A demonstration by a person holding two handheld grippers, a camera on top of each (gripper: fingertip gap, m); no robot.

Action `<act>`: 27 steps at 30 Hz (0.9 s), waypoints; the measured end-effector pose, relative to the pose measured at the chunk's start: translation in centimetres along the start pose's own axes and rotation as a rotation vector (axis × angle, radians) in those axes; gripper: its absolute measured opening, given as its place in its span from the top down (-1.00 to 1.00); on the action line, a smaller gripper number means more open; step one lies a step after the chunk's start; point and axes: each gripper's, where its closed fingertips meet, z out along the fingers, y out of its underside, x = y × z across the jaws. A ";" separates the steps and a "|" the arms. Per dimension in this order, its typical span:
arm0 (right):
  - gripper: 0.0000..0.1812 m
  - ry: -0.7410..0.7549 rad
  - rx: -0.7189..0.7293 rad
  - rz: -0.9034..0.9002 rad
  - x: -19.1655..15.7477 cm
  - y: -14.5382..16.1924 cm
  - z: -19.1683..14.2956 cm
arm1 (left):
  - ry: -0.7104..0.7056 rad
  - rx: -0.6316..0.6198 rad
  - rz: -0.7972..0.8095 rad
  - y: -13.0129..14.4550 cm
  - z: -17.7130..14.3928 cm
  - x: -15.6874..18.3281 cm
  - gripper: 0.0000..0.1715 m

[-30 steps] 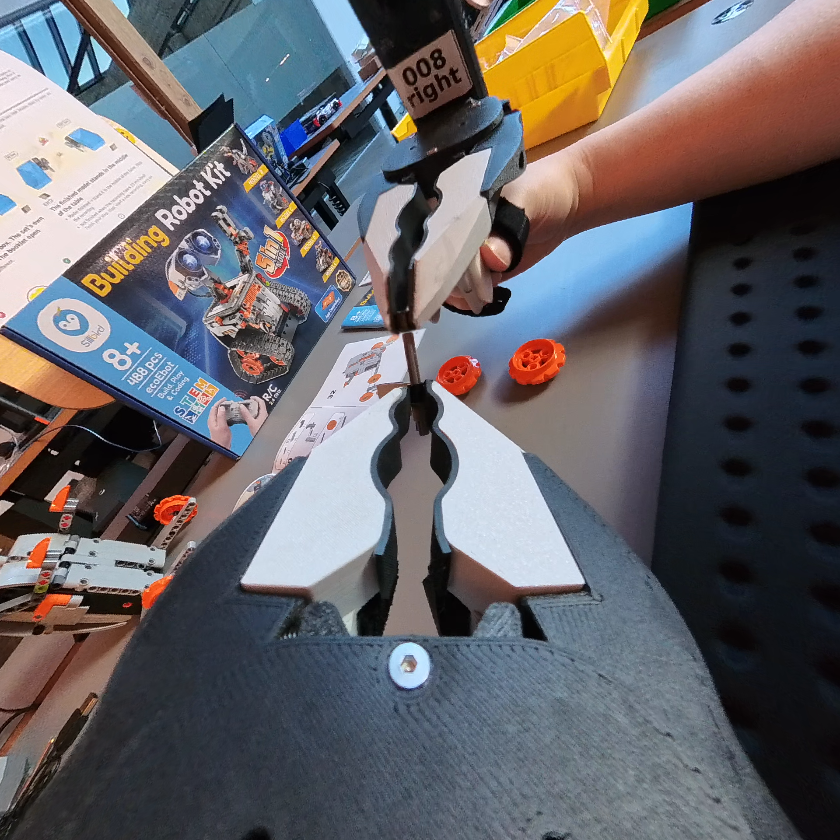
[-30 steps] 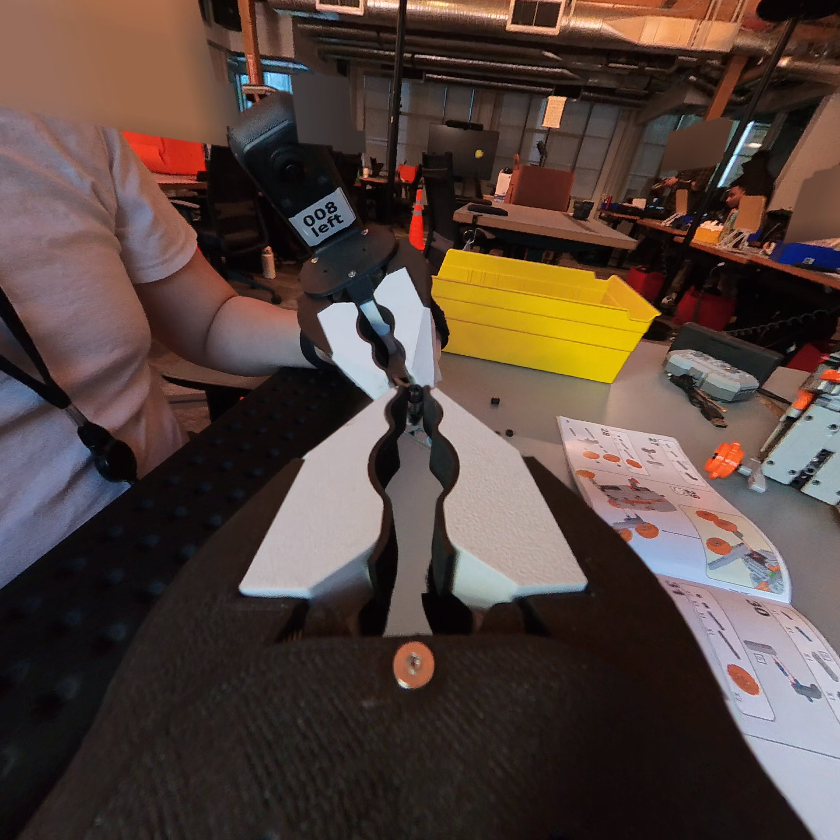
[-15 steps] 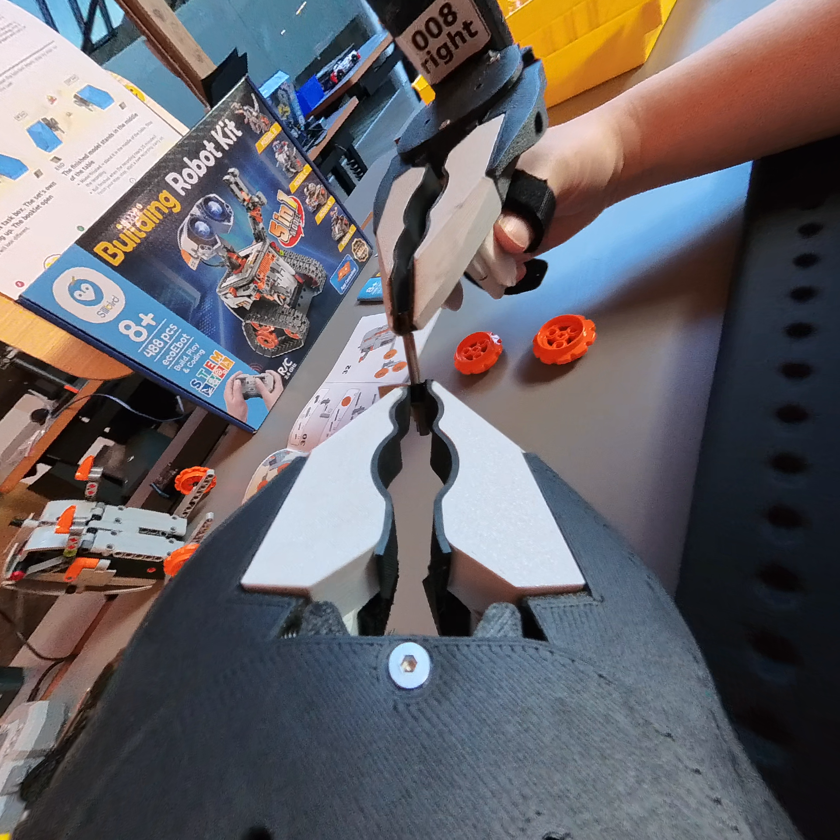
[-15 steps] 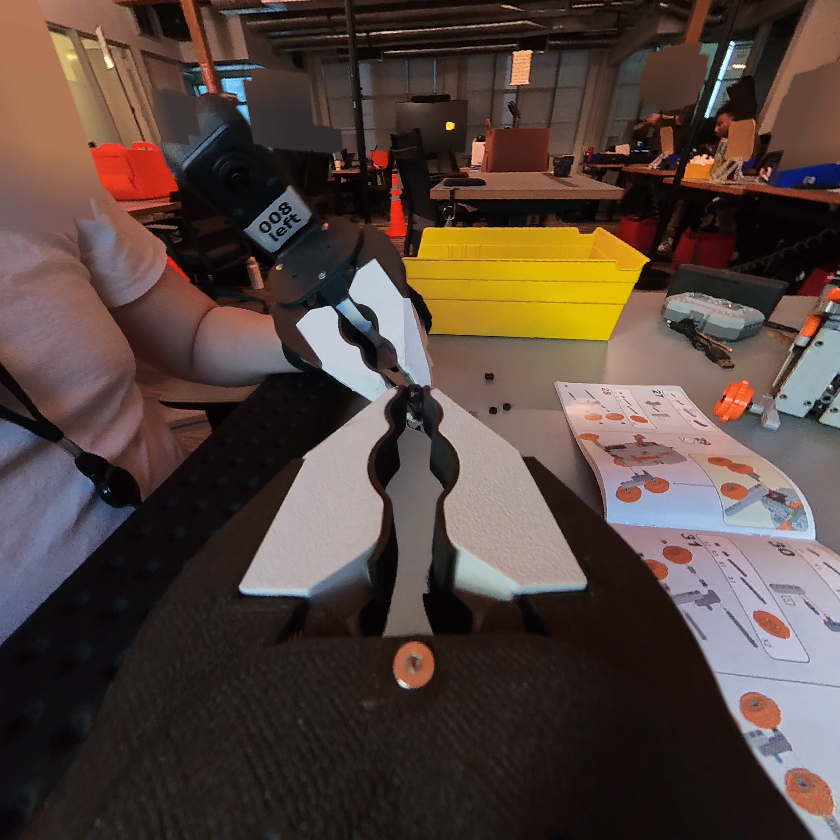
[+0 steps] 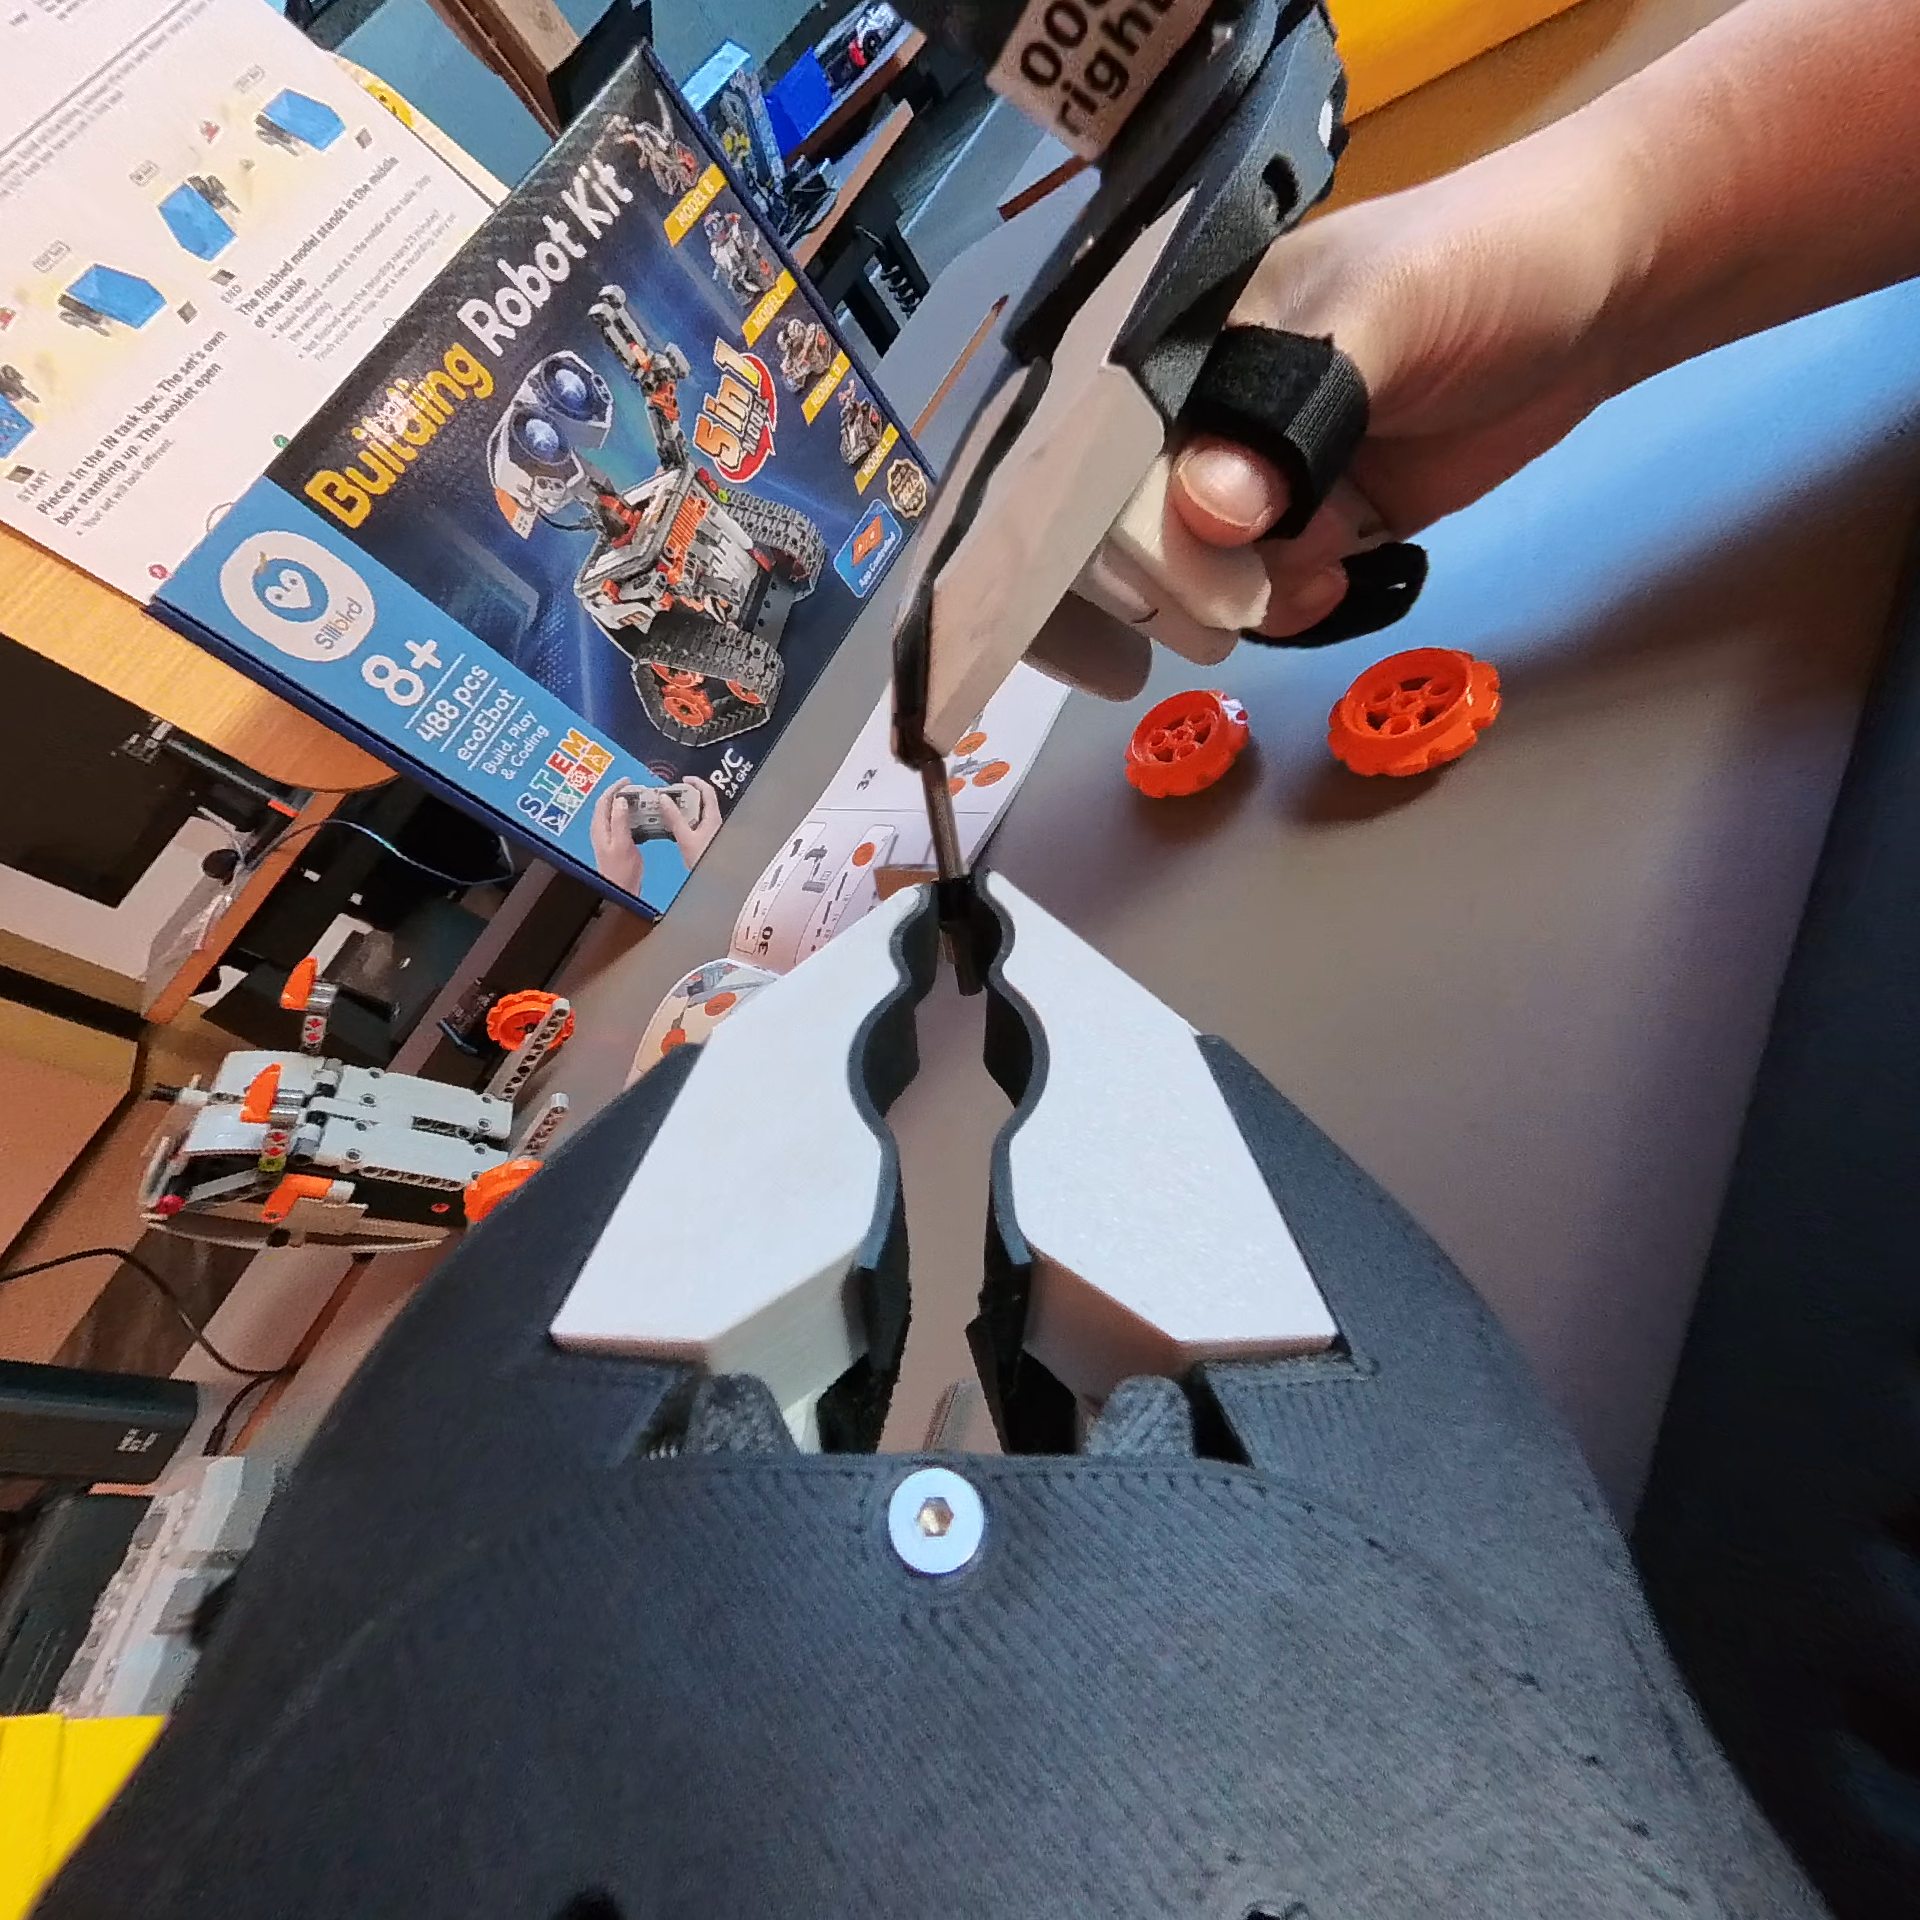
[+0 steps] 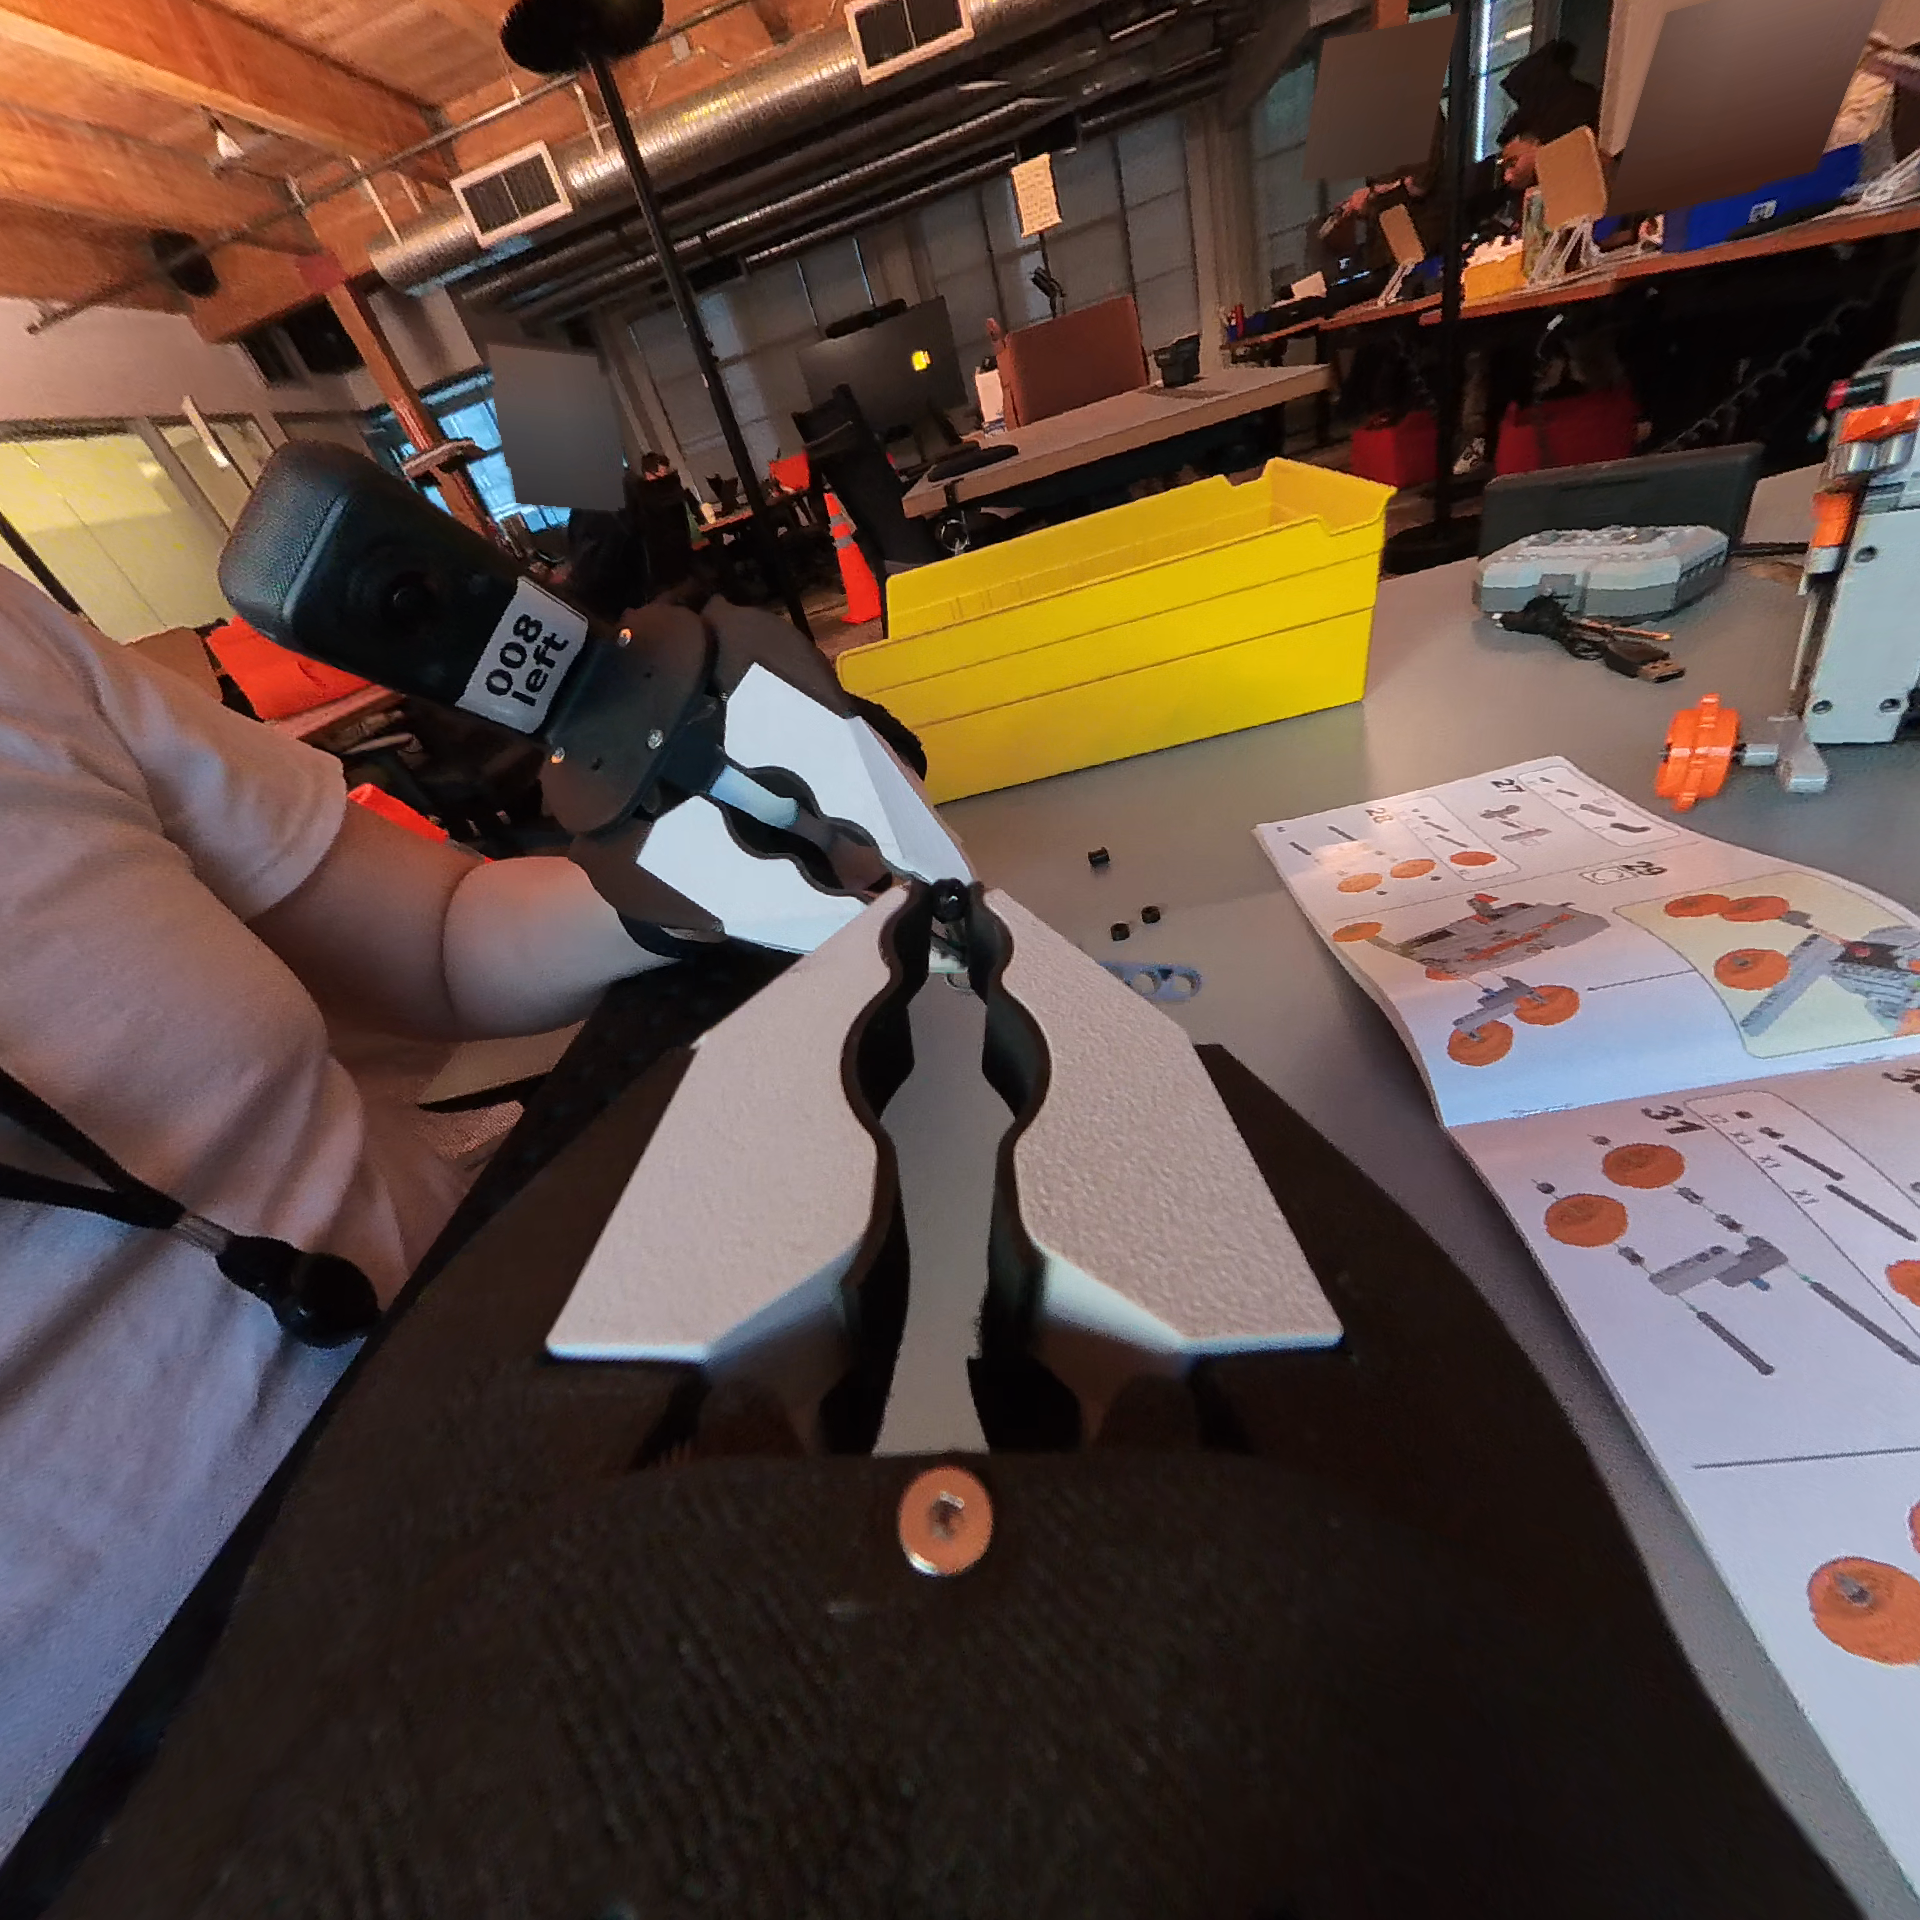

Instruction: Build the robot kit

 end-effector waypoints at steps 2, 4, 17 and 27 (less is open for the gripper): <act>0.95 0.001 -0.003 0.003 0.1 0.1 0.0 | 0.009 0.001 -0.014 0.0 0.0 0.0 0.97; 0.95 0.006 -0.011 -0.005 0.2 0.3 0.0 | 0.018 -0.005 -0.020 0.2 0.2 0.1 0.97; 0.94 0.058 -0.048 0.058 1.0 0.8 0.3 | 0.002 -0.058 0.014 1.0 0.5 0.1 0.97; 0.95 -0.002 -0.053 0.171 1.2 1.3 0.1 | 0.052 -0.053 -0.036 1.1 0.6 0.4 0.97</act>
